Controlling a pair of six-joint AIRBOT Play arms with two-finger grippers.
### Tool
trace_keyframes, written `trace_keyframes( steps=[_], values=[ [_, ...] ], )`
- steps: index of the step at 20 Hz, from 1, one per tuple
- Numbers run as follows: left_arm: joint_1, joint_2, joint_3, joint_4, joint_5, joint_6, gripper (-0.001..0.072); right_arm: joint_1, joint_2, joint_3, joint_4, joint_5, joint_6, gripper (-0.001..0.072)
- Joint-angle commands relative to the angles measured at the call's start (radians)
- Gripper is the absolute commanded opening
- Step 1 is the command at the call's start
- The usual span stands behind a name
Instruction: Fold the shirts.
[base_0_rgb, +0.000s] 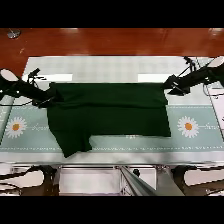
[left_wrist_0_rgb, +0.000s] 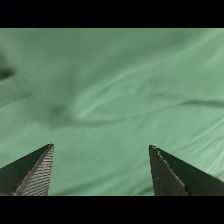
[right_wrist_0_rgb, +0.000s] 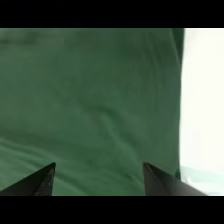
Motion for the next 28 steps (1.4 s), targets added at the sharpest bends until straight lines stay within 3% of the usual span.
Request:
trace_keyframes(
  steps=[1,4,7,10,17,21,22,23,24,28],
  values=[
    [0.083,0.067,-0.025,0.043,-0.105,-0.001,0.0701,-0.087,0.082,0.022,-0.068,0.106,-0.014,0.0624],
    [0.205,0.186,-0.171,0.09,-0.12,-0.004,0.0701,-0.189,0.251,-0.174,-0.114,-0.009,-0.014,0.0624],
    [0.37,0.256,-0.348,0.006,-0.143,0.018,0.0701,-0.203,0.436,-0.51,0.089,-0.179,-0.101,0.0623],
    [0.43,0.307,-0.509,-0.106,-0.146,0.069,0.0701,-0.16,0.546,-0.707,0.193,-0.228,-0.16,0.0623],
    [0.406,0.335,-0.727,-0.243,-0.055,0.196,0.0701,-0.115,0.579,-0.759,0.194,-0.233,-0.154,0.0623],
    [0.317,0.336,-0.769,-0.301,-0.016,0.203,0.0696,-0.315,0.576,-0.665,0.087,-0.188,-0.097,0.0623],
    [0.293,0.336,-0.769,-0.304,0.006,0.203,0.0582,-0.362,0.576,-0.657,0.056,-0.142,-0.097,0.0623],
    [0.27,0.336,-0.769,-0.304,0.028,0.204,0.0209,-0.394,0.576,-0.661,-0.003,-0.093,-0.09,0.0623],
    [0.25,0.336,-0.769,-0.317,0.042,0.235,0.0028,-0.398,0.578,-0.677,-0.084,-0.078,-0.031,0.0623],
    [0.238,0.336,-0.756,-0.319,0.042,0.252,0.003,-0.319,0.577,-0.8,-0.245,-0.037,0.075,0.0623]
  ],
)
